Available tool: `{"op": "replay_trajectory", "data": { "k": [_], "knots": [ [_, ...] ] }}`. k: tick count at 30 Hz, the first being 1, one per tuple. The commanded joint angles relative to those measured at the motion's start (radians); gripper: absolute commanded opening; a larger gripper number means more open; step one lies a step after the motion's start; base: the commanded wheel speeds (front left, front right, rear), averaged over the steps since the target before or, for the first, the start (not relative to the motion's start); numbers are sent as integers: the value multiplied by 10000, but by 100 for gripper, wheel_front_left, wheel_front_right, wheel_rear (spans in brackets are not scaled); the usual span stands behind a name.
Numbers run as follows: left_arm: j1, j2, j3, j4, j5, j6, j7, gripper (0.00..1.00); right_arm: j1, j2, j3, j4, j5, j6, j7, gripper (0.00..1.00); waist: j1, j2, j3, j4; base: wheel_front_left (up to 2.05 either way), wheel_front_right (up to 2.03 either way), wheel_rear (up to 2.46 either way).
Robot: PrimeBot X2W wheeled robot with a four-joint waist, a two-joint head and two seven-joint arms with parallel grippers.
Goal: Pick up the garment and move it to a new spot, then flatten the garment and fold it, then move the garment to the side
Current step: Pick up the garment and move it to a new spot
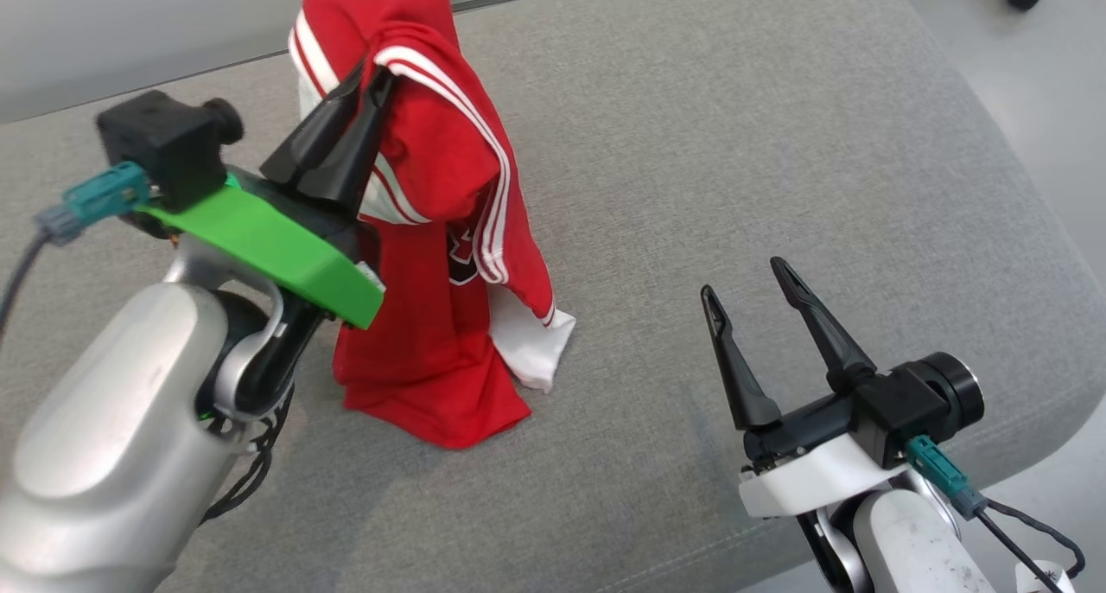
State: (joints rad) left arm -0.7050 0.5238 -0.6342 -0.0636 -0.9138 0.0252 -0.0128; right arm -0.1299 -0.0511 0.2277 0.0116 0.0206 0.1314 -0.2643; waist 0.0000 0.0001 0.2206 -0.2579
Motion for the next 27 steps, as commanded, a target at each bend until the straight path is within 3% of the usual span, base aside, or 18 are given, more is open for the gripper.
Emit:
{"op": "replay_trajectory", "data": {
  "k": [1,8,10,11,12,13,18,22,26,27],
  "knots": [
    [-254,-215,-130,540,268,-196,-208,0,-155,8,16,-37,94,-14,-4,100,0,-1,303,-593,0,0,0],
    [-861,-1287,-1136,4655,1084,-949,-985,0,-261,5,116,-66,373,-14,-4,100,0,-1,630,-1139,0,0,0],
    [-787,-1426,-1326,5519,1188,-1064,-1082,44,-219,5,54,-76,423,-14,-4,100,0,-1,646,-1194,0,0,0],
    [-743,-1480,-1387,5874,1188,-1119,-1170,58,-180,11,20,-73,430,-14,-4,100,0,-1,645,-1194,0,0,0],
    [-696,-1525,-1414,6183,1166,-1141,-1249,86,-128,15,-16,-73,418,-14,-4,100,0,-1,637,-1169,0,0,0],
    [-667,-1576,-1462,6448,1155,-1199,-1312,100,-72,8,-64,-69,382,-14,-4,100,0,-1,619,-1117,0,0,0],
    [-570,-1832,-1535,6966,1332,-1104,-1830,100,25,4,-309,-64,107,-14,-3,100,0,-1,361,-686,0,0,0],
    [34,-1770,-1524,6136,1354,-613,-2020,100,237,4,-654,-75,-309,-14,-3,100,0,-1,-115,-42,0,0,0],
    [864,-1222,-1229,4675,1741,390,-2349,100,460,3,-1014,-240,-540,-14,-3,100,0,-1,-457,540,0,0,0],
    [1509,-969,-992,3876,1894,881,-2446,100,542,4,-1098,-233,-703,-14,-3,100,0,-1,-595,812,0,0,0]
  ]
}}
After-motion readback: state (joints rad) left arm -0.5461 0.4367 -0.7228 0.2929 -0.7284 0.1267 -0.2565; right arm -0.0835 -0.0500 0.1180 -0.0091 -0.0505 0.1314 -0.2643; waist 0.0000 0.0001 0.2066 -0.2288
